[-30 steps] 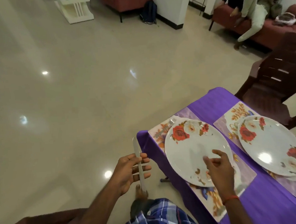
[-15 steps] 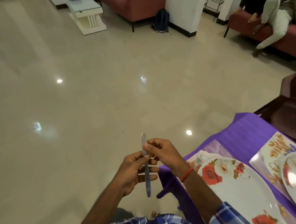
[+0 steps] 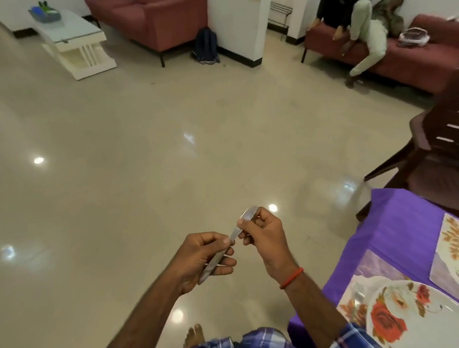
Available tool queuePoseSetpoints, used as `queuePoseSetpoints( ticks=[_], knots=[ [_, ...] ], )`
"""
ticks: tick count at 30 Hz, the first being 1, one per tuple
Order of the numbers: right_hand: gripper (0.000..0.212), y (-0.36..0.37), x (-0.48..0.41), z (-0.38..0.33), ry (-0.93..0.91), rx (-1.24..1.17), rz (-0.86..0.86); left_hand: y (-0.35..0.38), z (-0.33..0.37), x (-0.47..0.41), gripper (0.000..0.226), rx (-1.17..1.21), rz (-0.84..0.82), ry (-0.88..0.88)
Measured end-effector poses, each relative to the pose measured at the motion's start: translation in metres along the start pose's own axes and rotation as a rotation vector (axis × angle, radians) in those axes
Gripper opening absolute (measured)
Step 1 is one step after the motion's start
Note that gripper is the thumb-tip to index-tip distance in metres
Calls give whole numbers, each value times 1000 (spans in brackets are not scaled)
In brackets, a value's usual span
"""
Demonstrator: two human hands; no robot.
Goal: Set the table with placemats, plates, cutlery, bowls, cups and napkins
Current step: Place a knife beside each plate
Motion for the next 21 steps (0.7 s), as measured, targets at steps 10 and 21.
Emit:
queuePoseSetpoints(
  ticks=[10, 21],
  knots=[
    [18, -16, -50, -6, -12, -119, 260, -28, 34, -76, 14, -72, -54, -68],
    [16, -91, -158, -36, -72, -241, 487, 2, 119, -219, 14, -206, -111, -25]
  ],
)
Point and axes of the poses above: each hand's wrist, its own x-axis away from the middle knuckle, its own y-axis out of the palm, z = x × y, the point moved 10 cm from there along -x, towards the middle knuckle, and after that the axes turned 5 degrees about -x, right-handed, at the moved point
